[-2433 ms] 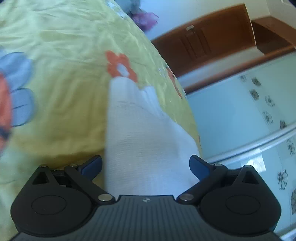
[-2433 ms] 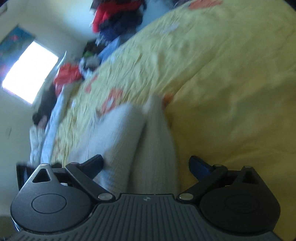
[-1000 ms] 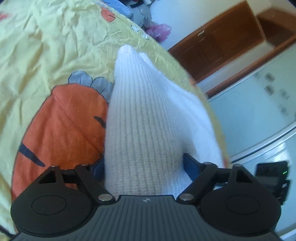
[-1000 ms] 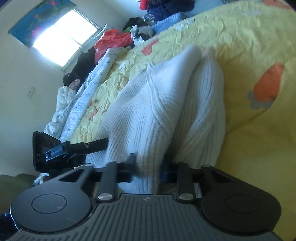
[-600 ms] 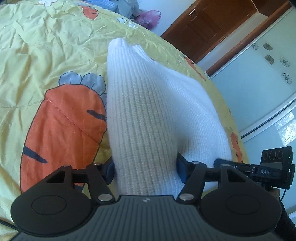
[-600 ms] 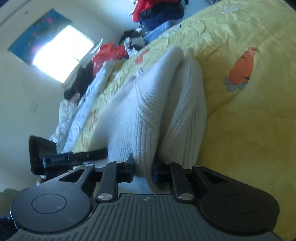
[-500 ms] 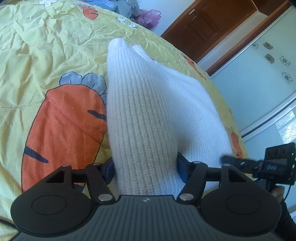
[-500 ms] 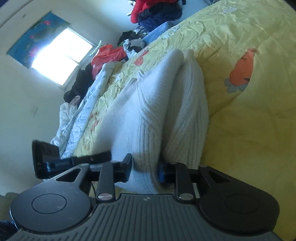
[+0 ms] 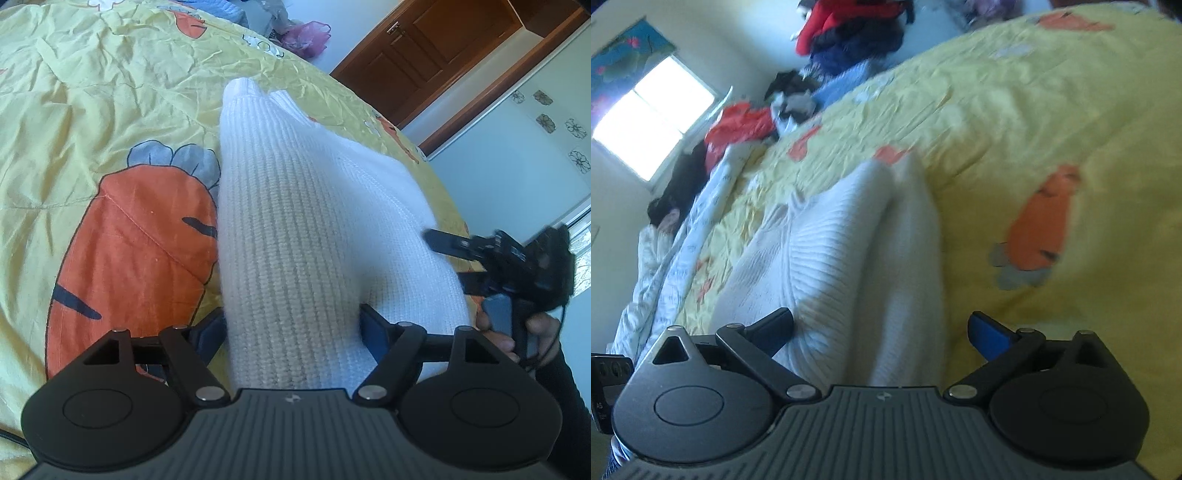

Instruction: Fold small clothes

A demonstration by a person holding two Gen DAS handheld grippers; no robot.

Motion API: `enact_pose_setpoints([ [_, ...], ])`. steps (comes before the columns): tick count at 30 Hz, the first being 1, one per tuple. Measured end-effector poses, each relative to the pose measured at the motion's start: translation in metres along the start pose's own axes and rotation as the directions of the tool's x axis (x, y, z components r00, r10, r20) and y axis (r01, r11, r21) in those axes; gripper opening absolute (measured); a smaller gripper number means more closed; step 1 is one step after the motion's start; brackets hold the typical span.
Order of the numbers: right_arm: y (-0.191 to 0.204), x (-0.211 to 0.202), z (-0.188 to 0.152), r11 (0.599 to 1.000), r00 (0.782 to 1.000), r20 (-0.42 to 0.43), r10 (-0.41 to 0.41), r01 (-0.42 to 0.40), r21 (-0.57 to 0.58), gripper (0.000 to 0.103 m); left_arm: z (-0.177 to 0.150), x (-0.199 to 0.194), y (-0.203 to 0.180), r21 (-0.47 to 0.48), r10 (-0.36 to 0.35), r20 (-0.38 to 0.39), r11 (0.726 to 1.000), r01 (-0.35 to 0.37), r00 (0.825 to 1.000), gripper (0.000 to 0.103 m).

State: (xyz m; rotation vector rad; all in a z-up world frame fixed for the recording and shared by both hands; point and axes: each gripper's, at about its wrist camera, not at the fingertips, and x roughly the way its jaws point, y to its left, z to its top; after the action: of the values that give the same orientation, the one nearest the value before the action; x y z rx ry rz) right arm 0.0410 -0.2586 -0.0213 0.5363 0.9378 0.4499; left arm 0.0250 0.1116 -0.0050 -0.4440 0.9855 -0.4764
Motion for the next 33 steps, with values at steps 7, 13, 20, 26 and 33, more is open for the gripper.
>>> enact_pose_setpoints([
  [7,0.016,0.002,-0.006,0.993,0.998,-0.015,0.061,-0.062,-0.099,0.054,0.002,0.0,-0.001,0.001,0.008,-0.005,1.0,-0.008,1.0,0.08],
  [13,-0.008,0.002,-0.009,0.993,0.993,0.028,0.113,-0.112,-0.04,0.056,0.001,0.005,-0.001,0.016,-0.008,0.013,1.0,0.008,1.0,0.085],
  [20,-0.016,-0.041,-0.025,0.986,0.984,0.128,0.121,-0.134,0.098,0.101,0.007,-0.032,0.017,-0.065,-0.093,0.053,0.993,0.096,0.994,0.084],
  [26,-0.01,-0.032,-0.051,0.996,0.995,-0.036,0.09,-0.089,0.021,0.101,0.005,-0.003,0.027,-0.134,-0.151,-0.026,0.98,0.146,0.988,0.084],
  [33,0.01,-0.03,-0.058,0.977,0.98,-0.109,0.166,-0.178,-0.114,0.06,0.009,-0.011,0.0,-0.048,-0.089,-0.041,0.995,0.087,0.995,0.05],
])
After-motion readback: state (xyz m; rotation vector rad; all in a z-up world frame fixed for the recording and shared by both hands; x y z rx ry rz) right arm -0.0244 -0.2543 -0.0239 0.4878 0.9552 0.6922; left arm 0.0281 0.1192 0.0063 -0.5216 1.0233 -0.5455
